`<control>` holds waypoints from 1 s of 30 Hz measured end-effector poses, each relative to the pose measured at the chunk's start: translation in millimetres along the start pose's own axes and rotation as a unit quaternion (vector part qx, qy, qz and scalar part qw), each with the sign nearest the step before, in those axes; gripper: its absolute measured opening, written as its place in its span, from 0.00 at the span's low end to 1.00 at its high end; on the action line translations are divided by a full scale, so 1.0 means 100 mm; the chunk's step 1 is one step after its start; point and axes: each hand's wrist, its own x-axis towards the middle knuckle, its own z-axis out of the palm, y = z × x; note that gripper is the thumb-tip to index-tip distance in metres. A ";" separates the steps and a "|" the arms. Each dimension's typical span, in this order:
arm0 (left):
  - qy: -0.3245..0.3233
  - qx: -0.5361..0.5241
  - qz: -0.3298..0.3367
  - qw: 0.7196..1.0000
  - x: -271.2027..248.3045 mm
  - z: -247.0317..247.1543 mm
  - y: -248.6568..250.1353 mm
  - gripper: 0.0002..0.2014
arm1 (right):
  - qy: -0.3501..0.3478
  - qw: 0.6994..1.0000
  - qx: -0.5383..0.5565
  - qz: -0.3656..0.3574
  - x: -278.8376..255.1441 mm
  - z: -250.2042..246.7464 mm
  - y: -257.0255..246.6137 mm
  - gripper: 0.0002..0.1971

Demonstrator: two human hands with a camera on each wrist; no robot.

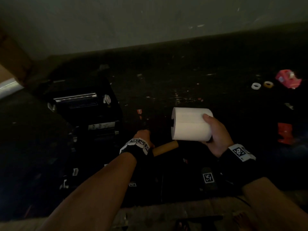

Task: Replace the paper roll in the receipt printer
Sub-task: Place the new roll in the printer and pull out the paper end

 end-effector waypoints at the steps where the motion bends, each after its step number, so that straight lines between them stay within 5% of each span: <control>1: -0.010 0.004 -0.001 1.000 0.01 -0.02 0.00 0.25 | 0.000 1.000 0.002 -0.001 0.00 -0.01 0.01 0.08; 5: -0.024 0.000 0.000 1.000 0.01 -0.05 0.02 0.25 | 0.013 1.000 0.000 0.004 0.01 -0.07 0.03 0.09; 11: -0.003 -0.031 0.010 0.999 0.00 -0.03 0.02 0.21 | 0.041 0.999 -0.027 0.010 0.02 -0.12 0.09 0.26; 19: 0.042 -0.220 0.082 0.971 -0.11 -0.41 0.02 0.16 | 0.047 0.999 -0.008 0.008 -0.03 -0.01 0.07 0.20; 21: 0.061 -0.356 0.097 0.928 -0.17 -0.56 0.03 0.15 | 0.037 0.999 0.001 0.002 -0.05 0.04 0.03 0.21; 26: 0.053 -0.666 0.097 0.737 -0.40 -0.82 0.06 0.08 | 0.027 0.999 0.025 -0.037 -0.16 0.36 -0.12 0.16; 30: 0.042 -0.724 0.142 0.674 -0.60 -0.92 -0.03 0.10 | 0.020 0.996 0.030 -0.076 -0.34 0.72 -0.19 0.16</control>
